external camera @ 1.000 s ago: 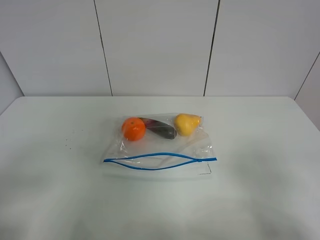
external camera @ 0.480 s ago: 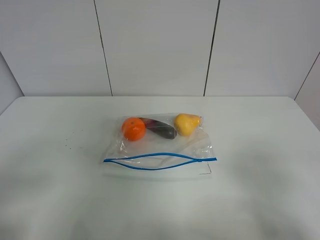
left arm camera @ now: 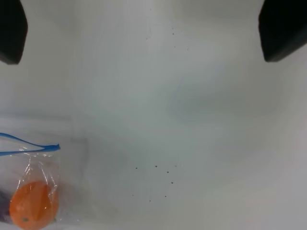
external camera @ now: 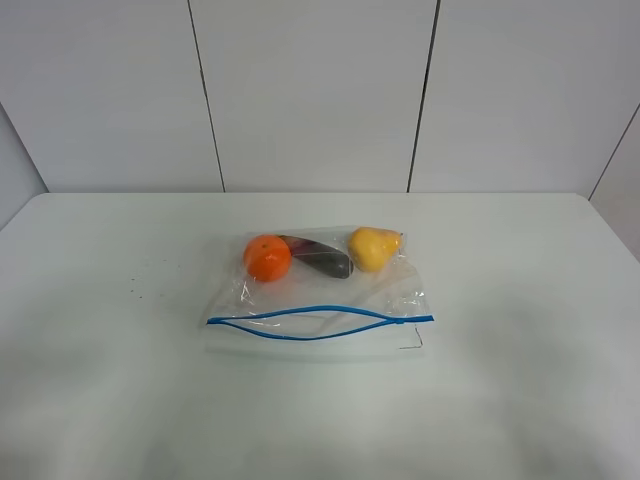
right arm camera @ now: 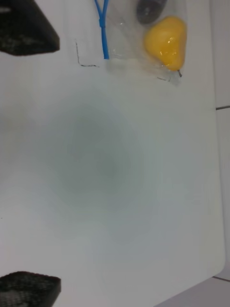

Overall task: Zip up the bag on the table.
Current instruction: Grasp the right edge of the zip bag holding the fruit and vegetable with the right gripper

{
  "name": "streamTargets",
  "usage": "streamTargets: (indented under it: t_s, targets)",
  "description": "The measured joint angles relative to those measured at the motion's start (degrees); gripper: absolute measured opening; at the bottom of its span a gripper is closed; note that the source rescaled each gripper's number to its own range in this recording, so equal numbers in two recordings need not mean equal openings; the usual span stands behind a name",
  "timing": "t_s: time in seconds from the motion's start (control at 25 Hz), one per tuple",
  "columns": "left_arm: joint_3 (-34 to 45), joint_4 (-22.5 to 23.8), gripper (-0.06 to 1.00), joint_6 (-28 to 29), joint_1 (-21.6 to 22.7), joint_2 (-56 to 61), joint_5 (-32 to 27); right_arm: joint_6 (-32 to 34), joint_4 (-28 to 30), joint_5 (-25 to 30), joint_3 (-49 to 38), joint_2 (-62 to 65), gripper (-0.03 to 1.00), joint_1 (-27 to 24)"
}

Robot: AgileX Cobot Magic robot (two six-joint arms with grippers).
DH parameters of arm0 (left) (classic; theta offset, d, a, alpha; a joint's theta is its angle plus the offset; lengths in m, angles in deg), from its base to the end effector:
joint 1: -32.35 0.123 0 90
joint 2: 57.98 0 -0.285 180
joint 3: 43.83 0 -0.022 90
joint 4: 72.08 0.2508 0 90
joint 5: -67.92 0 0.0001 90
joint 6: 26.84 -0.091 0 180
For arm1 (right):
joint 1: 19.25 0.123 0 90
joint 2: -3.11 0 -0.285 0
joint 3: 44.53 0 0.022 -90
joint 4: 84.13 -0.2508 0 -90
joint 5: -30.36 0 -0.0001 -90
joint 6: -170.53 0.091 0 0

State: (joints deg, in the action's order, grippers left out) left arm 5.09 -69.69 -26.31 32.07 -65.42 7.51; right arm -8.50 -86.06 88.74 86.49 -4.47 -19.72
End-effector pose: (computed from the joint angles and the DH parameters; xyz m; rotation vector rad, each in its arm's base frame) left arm -0.0048 0.0033 0.2761 -0.0062 2.0376 0.0410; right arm -0.0029 0.0026 0.2787 0.0246 2.0058 0.0457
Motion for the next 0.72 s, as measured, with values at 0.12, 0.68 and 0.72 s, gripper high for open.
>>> streamTargets:
  t_s: [0.12,0.68,0.72]
  targets:
    - [0.0,0.0,1.0,0.0,0.0,0.0,0.0,0.0,0.0,0.0,0.0,0.0,1.0,0.0]
    - [0.0,0.0,1.0,0.0,0.0,0.0,0.0,0.0,-1.3,0.0,0.0,0.0,1.0,0.0]
    - [0.0,0.0,1.0,0.0,0.0,0.0,0.0,-0.1,-1.4,0.0,0.0,-0.1,1.0,0.0]
